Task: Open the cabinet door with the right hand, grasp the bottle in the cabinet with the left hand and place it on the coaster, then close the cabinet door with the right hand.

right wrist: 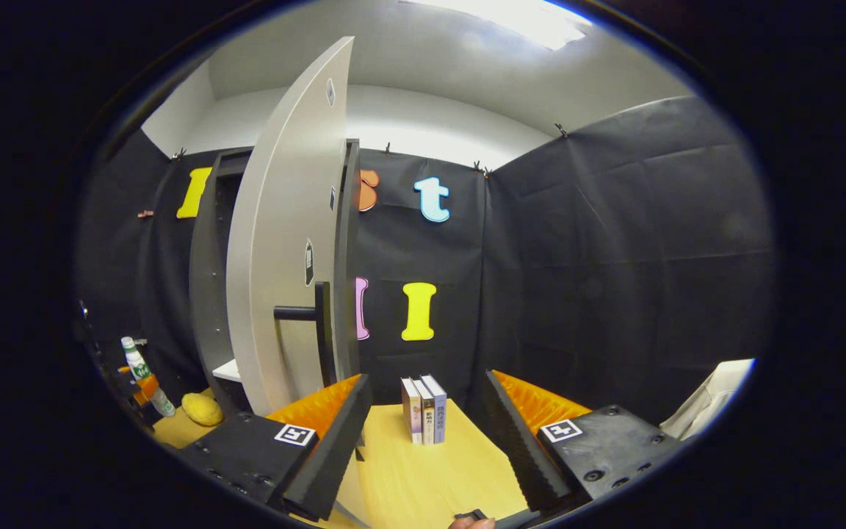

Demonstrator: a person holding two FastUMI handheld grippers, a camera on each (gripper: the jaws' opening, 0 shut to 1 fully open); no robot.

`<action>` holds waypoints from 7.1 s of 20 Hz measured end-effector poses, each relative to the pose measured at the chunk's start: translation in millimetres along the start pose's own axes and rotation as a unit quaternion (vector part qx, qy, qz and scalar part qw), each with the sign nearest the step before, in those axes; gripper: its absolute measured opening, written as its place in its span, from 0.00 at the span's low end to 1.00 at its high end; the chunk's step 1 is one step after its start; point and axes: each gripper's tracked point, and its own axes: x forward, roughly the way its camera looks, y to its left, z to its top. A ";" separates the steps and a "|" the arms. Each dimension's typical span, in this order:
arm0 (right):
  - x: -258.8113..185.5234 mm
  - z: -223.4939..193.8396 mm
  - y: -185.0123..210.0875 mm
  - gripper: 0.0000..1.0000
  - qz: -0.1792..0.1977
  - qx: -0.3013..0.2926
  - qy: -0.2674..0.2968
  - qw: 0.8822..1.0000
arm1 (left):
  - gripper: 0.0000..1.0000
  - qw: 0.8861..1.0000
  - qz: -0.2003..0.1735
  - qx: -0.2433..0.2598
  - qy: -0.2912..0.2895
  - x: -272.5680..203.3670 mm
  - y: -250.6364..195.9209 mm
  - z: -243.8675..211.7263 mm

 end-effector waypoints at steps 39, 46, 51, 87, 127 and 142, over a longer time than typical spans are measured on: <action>2.1 1.5 -2.3 0.97 -0.020 -0.035 0.020 0.999 | 0.82 0.990 -0.092 -0.024 0.103 -53.8 -31.0 -252.1; 1.8 0.6 -2.8 0.97 -0.021 -0.027 0.017 0.999 | 0.95 0.990 -0.082 -0.027 0.110 -58.8 -22.0 -228.3; 4.2 -1.4 -1.7 0.97 -0.011 -0.016 0.022 1.000 | 0.95 0.992 -0.063 -0.013 0.105 -63.4 -22.6 -176.7; -13.9 -9.0 114.8 1.00 0.142 0.055 0.093 0.984 | 0.95 0.988 0.094 -0.017 0.121 -59.4 -51.2 23.3; 38.3 -14.4 153.2 0.97 0.135 -0.012 0.012 0.991 | 0.95 0.994 0.041 -0.008 0.102 -37.4 -89.4 89.0; 36.5 -17.0 118.3 0.98 0.113 -0.003 0.005 0.994 | 0.95 0.996 0.021 -0.009 0.092 -17.9 -130.2 100.1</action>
